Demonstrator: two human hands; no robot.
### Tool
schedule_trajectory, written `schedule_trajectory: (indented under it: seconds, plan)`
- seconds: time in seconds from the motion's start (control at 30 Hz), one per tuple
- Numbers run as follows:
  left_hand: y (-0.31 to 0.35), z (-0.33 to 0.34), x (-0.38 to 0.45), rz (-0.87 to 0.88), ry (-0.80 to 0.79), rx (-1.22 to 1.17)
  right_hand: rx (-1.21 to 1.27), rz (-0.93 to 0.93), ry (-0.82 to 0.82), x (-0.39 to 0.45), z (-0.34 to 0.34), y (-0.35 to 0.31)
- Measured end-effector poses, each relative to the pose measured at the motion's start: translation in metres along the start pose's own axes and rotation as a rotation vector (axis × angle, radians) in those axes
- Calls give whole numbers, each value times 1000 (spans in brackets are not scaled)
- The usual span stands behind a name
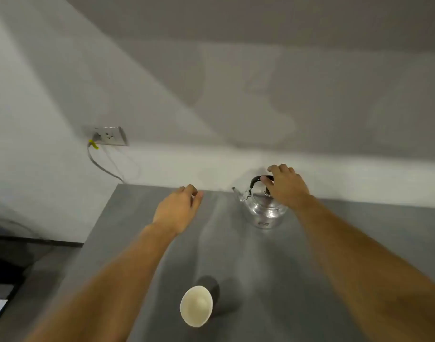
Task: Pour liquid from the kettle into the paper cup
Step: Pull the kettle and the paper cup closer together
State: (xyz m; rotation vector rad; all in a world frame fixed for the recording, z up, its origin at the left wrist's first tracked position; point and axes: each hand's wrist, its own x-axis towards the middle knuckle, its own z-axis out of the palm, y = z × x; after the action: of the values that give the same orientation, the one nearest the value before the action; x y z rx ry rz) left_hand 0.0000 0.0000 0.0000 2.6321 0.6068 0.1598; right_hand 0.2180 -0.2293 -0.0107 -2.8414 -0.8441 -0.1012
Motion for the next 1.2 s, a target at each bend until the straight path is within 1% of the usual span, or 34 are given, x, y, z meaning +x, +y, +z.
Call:
schedule_trajectory:
  seconds: [0.17,0.33,0.57,0.73,0.93,1.07,1.13,1.2]
  plan:
    - [-4,9,11,-25,-30,-8,41,22,-94,13,1,-1]
    - [-7,15,19,-22,-23,-16,180,107,-211,21,5,5]
    - [-12,18,14,0,-17,-40,306,198,-209,14,4,2]
    - [-21,18,0,-14,-23,-93,339,218,-154,-5,2,-13]
    - [-43,27,-58,-63,-51,-272,320,202,-69,-47,-29,-29]
    - [-68,45,-118,-185,-159,-371,327,207,-38,-85,-50,-40]
    - [-78,55,-147,-249,-214,-457,338,209,-31,-104,-59,-47]
    - [-82,63,-174,-257,-281,-575,350,203,-6,-123,-68,-54]
